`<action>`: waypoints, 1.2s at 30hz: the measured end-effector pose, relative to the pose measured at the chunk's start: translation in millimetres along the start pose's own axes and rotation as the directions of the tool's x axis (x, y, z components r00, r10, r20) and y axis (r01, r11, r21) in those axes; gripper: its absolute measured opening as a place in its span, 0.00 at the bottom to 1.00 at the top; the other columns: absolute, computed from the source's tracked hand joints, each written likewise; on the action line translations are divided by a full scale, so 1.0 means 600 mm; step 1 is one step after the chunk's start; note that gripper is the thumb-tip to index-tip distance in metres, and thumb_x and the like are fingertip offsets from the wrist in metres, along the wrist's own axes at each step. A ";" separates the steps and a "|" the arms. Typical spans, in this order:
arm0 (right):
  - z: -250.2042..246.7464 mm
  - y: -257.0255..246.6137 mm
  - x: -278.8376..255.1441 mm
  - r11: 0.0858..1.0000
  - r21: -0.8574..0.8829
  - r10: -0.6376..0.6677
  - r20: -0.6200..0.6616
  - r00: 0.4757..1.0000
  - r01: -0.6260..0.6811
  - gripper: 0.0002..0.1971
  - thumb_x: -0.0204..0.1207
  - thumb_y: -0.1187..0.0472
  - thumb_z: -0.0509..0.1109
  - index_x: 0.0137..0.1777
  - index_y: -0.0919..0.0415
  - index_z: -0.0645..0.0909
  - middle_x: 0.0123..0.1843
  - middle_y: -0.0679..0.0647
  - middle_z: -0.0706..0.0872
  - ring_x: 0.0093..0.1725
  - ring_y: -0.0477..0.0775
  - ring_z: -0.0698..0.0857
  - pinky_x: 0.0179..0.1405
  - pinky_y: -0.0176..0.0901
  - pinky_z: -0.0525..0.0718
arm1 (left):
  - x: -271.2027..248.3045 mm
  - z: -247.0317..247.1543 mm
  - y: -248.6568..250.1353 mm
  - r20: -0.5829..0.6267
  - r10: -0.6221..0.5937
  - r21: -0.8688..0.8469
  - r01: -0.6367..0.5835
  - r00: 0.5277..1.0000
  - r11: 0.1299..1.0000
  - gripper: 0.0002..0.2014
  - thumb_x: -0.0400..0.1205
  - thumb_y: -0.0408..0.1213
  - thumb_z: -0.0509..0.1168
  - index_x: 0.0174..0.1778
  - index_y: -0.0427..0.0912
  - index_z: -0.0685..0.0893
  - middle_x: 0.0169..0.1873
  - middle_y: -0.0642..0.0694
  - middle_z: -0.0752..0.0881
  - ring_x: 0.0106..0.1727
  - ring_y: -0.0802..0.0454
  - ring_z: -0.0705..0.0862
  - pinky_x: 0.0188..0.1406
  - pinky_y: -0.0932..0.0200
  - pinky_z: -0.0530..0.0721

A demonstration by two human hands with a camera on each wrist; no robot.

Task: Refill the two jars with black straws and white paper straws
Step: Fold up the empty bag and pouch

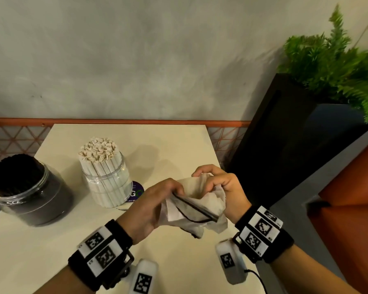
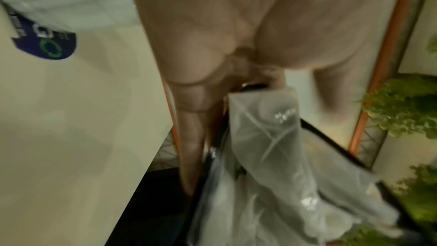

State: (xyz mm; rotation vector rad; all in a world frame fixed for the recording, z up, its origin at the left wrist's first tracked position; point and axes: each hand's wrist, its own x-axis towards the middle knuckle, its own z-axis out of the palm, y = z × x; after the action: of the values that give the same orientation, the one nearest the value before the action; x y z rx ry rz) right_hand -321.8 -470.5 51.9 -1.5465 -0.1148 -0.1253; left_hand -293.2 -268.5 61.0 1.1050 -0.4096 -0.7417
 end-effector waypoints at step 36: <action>-0.015 -0.024 -0.006 0.786 -0.617 0.167 0.275 0.947 0.040 0.06 0.68 0.64 0.81 0.44 0.61 0.90 0.43 0.55 0.85 0.39 0.53 0.85 0.38 0.48 0.84 | 0.009 -0.024 0.006 -0.147 -0.075 0.376 0.126 0.986 0.918 0.26 0.62 0.38 0.84 0.55 0.46 0.85 0.50 0.39 0.89 0.49 0.43 0.90 0.48 0.47 0.90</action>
State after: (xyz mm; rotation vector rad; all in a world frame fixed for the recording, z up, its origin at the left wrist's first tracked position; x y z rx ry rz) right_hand -327.8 -480.0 65.4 -2.2259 -0.2990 0.1652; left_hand -279.1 -262.2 57.8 1.5465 -0.3990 -0.6908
